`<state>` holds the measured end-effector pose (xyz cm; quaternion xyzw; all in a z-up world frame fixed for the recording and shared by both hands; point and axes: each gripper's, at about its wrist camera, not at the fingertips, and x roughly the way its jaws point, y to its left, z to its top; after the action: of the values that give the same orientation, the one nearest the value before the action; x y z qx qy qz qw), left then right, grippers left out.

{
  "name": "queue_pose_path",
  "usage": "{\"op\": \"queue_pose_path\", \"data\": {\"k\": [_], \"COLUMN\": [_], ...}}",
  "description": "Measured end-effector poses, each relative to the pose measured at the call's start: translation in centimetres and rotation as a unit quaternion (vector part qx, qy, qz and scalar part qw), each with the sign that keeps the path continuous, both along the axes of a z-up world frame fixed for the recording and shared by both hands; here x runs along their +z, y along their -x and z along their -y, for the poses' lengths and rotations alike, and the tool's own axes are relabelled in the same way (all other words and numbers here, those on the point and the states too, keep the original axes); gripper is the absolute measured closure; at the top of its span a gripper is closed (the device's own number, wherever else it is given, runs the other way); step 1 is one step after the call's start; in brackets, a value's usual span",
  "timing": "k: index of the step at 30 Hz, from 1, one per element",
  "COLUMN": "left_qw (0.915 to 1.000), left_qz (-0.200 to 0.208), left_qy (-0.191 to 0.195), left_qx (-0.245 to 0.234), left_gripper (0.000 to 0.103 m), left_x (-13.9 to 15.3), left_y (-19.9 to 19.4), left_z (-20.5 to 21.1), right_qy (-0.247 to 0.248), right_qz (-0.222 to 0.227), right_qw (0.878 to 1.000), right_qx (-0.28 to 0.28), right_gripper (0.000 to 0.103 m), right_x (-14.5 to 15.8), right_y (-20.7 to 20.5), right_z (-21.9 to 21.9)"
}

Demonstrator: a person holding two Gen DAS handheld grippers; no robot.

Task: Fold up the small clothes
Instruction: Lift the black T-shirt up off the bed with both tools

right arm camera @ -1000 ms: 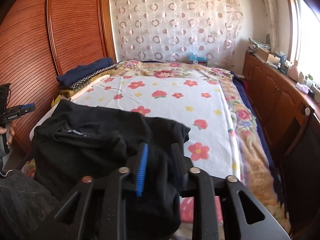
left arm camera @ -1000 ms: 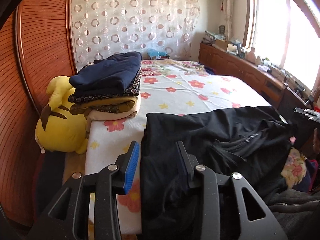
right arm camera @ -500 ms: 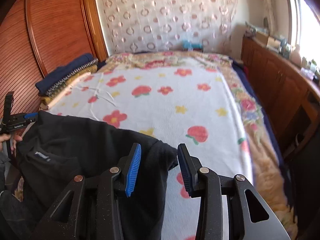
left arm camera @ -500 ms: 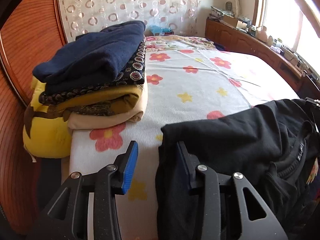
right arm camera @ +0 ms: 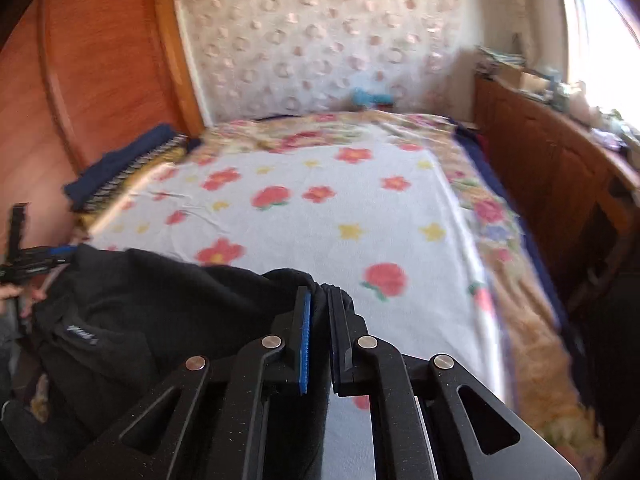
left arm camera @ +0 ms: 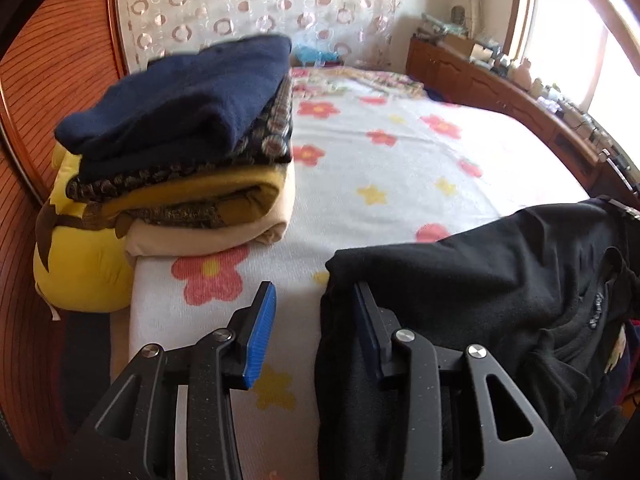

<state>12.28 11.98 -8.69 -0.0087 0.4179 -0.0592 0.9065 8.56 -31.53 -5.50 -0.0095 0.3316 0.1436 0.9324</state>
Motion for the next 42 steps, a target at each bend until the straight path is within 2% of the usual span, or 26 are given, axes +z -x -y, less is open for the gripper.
{"op": "queue_pose_path", "data": {"k": [5, 10, 15, 17, 20, 24, 27, 28, 29, 30, 31, 32, 36, 42], "left_qw": [0.9996, 0.9998, 0.9992, 0.9990, 0.9989, 0.9988, 0.9984, 0.9981, 0.9977, 0.9976, 0.9977, 0.9980, 0.9984, 0.9880], "left_qz": [0.020, -0.008, -0.034, -0.036, -0.038, -0.037, -0.038, -0.037, -0.037, -0.035, -0.029, -0.024, 0.030, 0.136], "left_qy": [0.012, 0.000, 0.010, 0.010, 0.015, 0.021, 0.025, 0.030, 0.032, 0.030, 0.023, 0.019, 0.035, 0.066], "left_qx": [-0.016, -0.016, -0.020, -0.022, -0.024, -0.025, -0.033, -0.040, -0.048, -0.052, -0.056, -0.056, -0.034, -0.029], "left_gripper": [0.063, 0.062, 0.062, 0.062, 0.062, 0.062, 0.067, 0.076, 0.083, 0.086, 0.091, 0.093, 0.094, 0.095], "left_x": [1.8, 0.6, -0.4, -0.5, -0.7, -0.7, -0.7, -0.7, -0.7, -0.6, -0.5, -0.3, 2.5, 10.3], "left_y": [0.6, -1.5, -2.7, -2.6, -2.5, -2.4, -2.3, -2.1, -1.9, -1.7, -1.2, -0.9, 2.0, 6.8], "left_z": [0.5, 0.9, 0.8, 0.8, 0.8, 0.8, 0.7, 0.8, 1.0, 1.3, 1.6, 1.9, 1.8, 1.7], "right_qy": [0.012, -0.004, 0.025, 0.034, 0.029, 0.028, 0.026, 0.024, 0.025, 0.026, 0.022, 0.013, -0.004, -0.018], "right_qz": [-0.009, -0.006, -0.027, -0.032, -0.045, -0.066, -0.058, -0.058, -0.057, -0.056, -0.057, -0.061, -0.023, 0.075], "right_qw": [1.000, 1.000, 0.999, 0.999, 0.999, 0.997, 0.997, 0.997, 0.997, 0.996, 0.995, 0.994, 0.995, 0.992], "right_qx": [0.002, 0.009, 0.003, 0.000, 0.011, 0.028, 0.042, 0.046, 0.052, 0.061, 0.073, 0.088, 0.097, 0.102], "right_gripper": [0.096, 0.095, 0.080, 0.063, 0.053, 0.047, 0.047, 0.047, 0.053, 0.061, 0.078, 0.083, 0.086, 0.088], "right_x": [-0.7, -0.7, -1.7, -1.5, -1.8, -2.8, -2.8, -2.8, -2.9, -2.9, -3.0, -3.0, -1.4, 6.3], "right_y": [-0.2, -0.6, -1.9, -2.1, -2.7, -3.9, -3.8, -3.7, -3.6, -3.3, -3.1, -2.7, 0.4, 6.7], "right_z": [-0.3, -0.3, -0.8, -1.0, -1.1, -1.6, -1.8, -1.9, -2.0, -2.1, -2.3, -2.4, -2.3, -1.5]}}
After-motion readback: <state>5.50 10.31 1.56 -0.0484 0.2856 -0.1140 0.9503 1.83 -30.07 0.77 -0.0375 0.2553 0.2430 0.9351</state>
